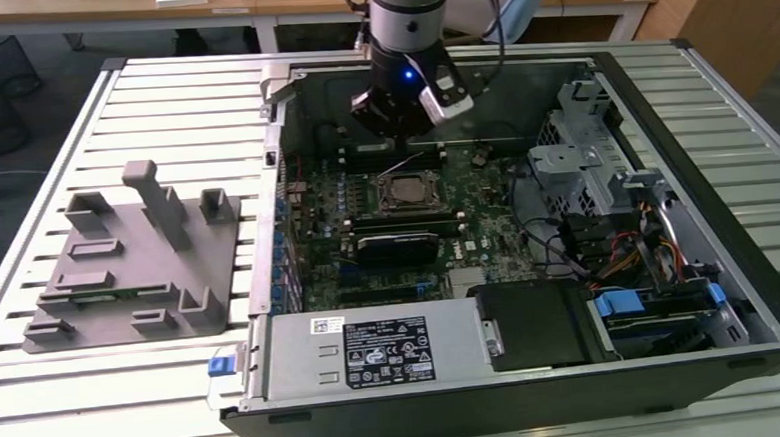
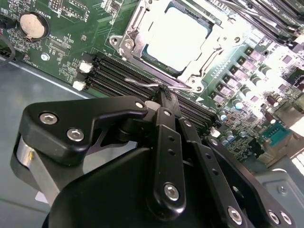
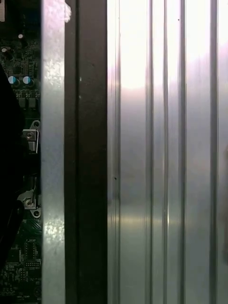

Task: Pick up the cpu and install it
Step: 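Install the first cpu locking lever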

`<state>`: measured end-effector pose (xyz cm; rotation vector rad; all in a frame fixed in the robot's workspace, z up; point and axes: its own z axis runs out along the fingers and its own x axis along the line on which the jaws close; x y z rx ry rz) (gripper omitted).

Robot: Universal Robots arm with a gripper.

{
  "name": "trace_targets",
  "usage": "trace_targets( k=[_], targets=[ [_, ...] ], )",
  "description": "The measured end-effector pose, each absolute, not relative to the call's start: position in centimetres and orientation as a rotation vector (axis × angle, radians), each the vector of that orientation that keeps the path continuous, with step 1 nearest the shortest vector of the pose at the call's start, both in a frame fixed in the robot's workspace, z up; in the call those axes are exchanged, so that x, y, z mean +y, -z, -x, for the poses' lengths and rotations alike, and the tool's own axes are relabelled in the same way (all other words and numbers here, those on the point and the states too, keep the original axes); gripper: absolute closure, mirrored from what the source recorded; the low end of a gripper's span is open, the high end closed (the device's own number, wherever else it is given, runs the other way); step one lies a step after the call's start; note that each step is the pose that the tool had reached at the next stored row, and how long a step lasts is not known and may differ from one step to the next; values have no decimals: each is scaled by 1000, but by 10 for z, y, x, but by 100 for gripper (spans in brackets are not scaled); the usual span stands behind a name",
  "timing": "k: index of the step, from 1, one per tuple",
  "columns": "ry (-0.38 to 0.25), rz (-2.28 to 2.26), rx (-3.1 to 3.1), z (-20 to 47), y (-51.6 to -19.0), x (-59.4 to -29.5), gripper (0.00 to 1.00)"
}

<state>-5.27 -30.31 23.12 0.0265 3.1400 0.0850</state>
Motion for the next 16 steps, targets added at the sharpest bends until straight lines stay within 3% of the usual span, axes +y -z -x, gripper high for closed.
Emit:
trace_targets(
  k=[16],
  targets=[
    [-85,-27,3140,50,-227,-303,89]
  ],
)
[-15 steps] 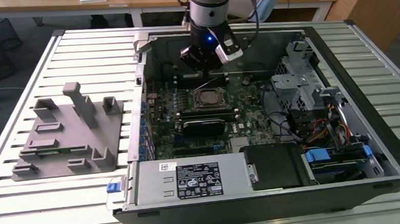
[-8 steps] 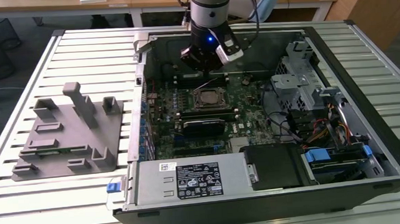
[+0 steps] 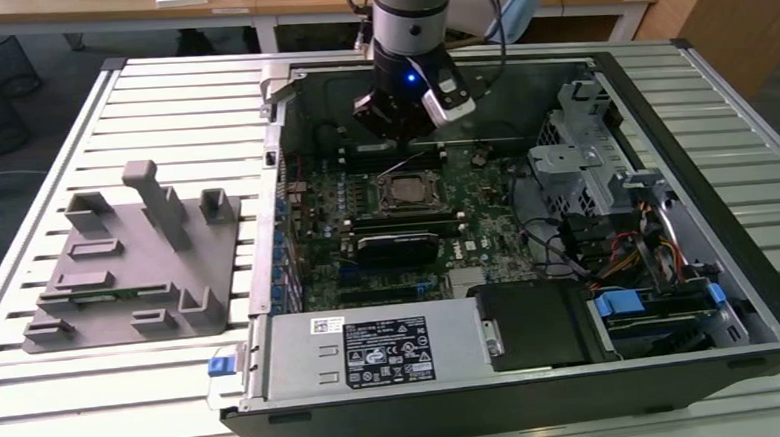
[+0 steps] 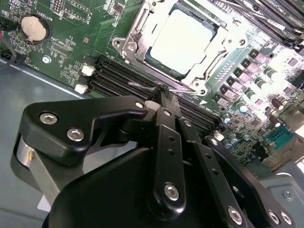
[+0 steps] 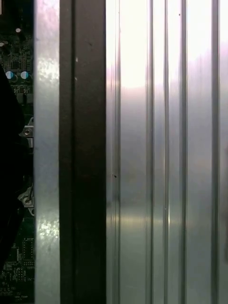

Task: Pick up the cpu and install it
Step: 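Install the first cpu locking lever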

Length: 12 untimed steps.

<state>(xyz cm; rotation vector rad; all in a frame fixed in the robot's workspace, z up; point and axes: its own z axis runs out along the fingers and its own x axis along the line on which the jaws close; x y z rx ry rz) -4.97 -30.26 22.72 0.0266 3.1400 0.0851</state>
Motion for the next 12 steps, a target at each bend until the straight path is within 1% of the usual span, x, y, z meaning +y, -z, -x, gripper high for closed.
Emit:
trace_targets(
  k=[12],
  targets=[
    [-85,-26,3140,46,-223,-298,89]
  ],
)
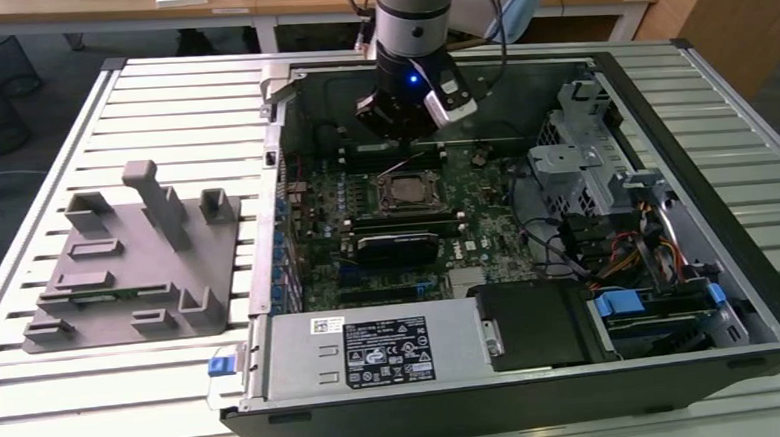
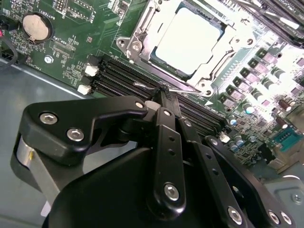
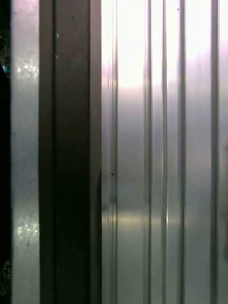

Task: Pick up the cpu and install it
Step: 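Install the first cpu locking lever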

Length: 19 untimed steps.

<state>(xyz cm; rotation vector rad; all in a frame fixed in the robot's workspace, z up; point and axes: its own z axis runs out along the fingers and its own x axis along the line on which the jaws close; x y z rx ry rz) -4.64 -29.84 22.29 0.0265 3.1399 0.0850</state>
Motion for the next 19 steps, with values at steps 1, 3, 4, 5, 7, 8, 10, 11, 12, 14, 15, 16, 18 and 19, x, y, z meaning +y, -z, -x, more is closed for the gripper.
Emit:
trace_targets(
  k=[1,3,4,5,7,8,10,11,12,14,15,16,18,19],
  targets=[
    [-85,-26,3140,46,-223,-298,89],
    [-85,-26,3140,46,-222,-297,89],
    [-85,-26,3140,46,-221,-297,89],
    [-85,-26,3140,45,-221,-297,89],
    [-85,-27,3140,44,-219,-297,89],
    [-85,-26,3140,44,-219,-297,89],
    [-85,-26,3140,43,-218,-297,89],
    [-85,-26,3140,42,-218,-297,89],
    [-85,-26,3140,42,-218,-297,89],
    [-85,-27,3140,42,-219,-297,89],
    [-85,-27,3140,42,-220,-297,89],
    [-85,-27,3140,42,-221,-297,89],
    [-85,-27,3140,42,-222,-297,89],
    [-85,-27,3140,42,-224,-297,89]
  ],
)
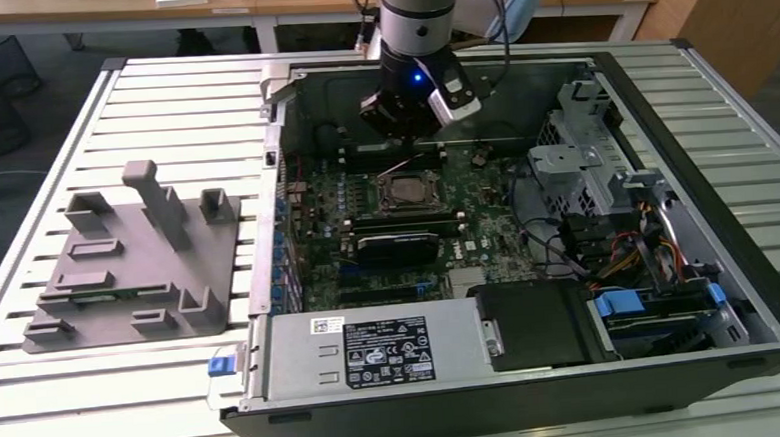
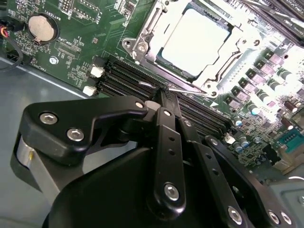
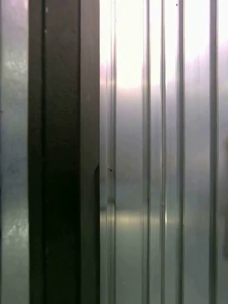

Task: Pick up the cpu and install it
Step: 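Install the first cpu locking lever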

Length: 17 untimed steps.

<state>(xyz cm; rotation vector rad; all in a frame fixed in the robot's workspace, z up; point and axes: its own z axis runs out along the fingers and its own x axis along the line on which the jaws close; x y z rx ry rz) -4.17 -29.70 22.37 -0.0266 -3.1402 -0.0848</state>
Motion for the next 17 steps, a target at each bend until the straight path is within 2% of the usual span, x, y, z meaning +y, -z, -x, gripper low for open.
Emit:
trace_targets(
  k=[17],
  targets=[
    [82,24,-3140,42,-224,-301,89]
  ],
)
